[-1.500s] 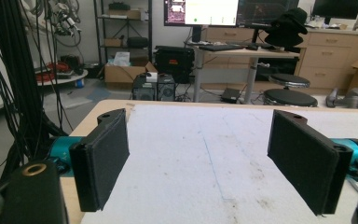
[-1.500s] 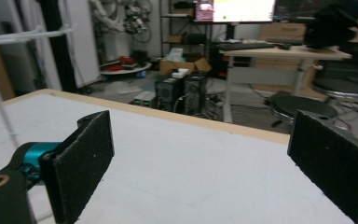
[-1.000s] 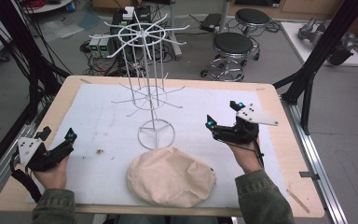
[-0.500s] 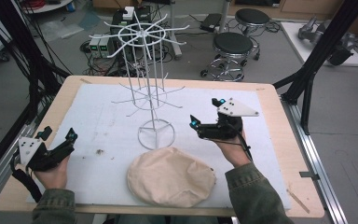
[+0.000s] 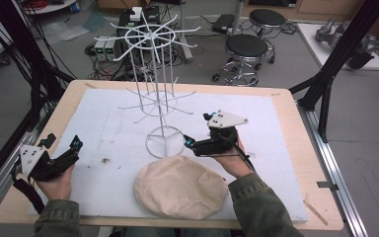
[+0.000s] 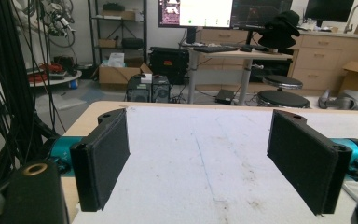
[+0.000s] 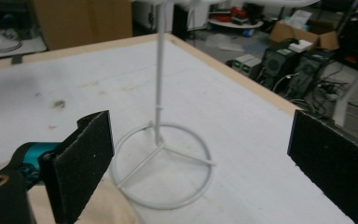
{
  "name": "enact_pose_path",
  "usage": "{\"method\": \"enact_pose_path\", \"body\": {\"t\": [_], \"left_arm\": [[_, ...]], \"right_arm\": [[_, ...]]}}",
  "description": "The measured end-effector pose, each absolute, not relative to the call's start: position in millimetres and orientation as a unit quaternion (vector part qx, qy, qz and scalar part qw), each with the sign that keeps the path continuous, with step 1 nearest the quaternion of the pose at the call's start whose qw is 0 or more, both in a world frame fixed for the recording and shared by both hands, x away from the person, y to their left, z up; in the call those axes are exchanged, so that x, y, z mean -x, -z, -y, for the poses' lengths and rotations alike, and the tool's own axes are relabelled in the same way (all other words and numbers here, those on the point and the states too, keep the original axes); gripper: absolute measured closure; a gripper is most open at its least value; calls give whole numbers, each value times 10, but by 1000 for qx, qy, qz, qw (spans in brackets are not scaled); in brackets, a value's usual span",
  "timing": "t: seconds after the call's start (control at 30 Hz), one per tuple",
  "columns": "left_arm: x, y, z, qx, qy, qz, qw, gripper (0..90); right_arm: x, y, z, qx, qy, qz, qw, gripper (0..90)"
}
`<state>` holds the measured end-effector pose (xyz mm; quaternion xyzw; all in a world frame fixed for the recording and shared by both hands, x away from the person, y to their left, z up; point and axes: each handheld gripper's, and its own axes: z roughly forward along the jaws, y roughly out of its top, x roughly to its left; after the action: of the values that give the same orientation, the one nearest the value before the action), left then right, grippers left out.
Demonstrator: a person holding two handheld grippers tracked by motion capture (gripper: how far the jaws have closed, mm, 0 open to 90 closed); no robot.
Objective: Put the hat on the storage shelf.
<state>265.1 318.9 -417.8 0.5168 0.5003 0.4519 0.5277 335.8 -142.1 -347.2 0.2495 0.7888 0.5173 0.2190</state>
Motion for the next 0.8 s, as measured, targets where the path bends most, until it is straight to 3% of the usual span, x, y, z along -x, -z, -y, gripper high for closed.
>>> {"method": "enact_pose_path", "body": {"t": [0.6,0.8], "left_arm": [[-2654,4178,-3187,-517,-450,-499,529,208],[-2654,4177,-3186,-517,-450,-499,530,208]], "right_arm": [[-3450,3933,957,-146,-417,-887,137,61],[-3470,4083,881,-121,-373,-911,129,60]]}}
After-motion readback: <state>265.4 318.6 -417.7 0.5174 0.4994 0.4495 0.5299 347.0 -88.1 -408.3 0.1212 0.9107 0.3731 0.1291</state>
